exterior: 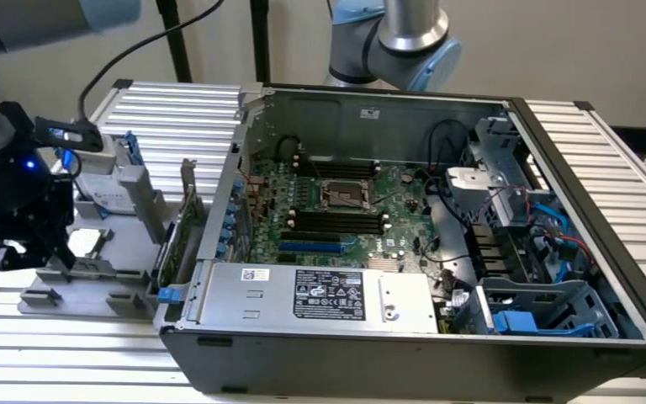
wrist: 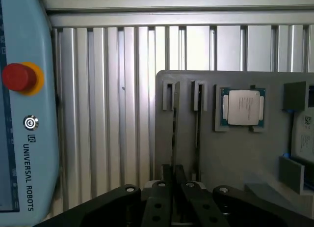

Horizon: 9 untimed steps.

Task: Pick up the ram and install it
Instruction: 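Pick up the ram and move it above insertion slot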

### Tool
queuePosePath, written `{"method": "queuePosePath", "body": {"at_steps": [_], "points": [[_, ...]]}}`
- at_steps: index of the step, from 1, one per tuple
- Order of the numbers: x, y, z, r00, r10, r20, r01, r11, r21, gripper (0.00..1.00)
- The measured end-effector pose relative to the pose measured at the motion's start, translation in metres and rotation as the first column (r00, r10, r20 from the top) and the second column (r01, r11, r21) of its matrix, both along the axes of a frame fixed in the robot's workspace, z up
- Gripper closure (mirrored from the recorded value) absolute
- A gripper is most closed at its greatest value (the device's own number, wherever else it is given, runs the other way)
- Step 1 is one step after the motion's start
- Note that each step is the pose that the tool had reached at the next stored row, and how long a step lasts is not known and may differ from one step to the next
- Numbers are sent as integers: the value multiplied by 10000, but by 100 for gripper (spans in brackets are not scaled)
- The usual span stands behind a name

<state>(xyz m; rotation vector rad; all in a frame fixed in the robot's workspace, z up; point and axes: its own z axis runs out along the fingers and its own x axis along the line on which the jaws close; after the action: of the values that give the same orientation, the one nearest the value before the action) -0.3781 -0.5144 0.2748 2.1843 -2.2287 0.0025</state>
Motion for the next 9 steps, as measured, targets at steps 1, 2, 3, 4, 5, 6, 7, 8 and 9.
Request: {"method": "queuePosePath", "body": {"at_steps": [1,2,3,4,5,6,7,8,9], "points": [[14,2,48,10000,0,-2,0,10000,-1,86],[29,4,93,10000,0,-2,0,10000,0,86],[47,6,137,10000,1,-2,-1,10000,1,86],[70,7,183,10000,2,-4,-2,10000,0,86],[96,8,229,10000,4,-3,-4,10000,0,86],[124,9,275,10000,6,-3,-6,10000,0,86],[152,10,321,10000,7,-4,-7,10000,-1,86],[180,10,364,10000,8,-4,-8,10000,0,86],[208,11,409,10000,9,-4,-9,10000,0,86]]}}
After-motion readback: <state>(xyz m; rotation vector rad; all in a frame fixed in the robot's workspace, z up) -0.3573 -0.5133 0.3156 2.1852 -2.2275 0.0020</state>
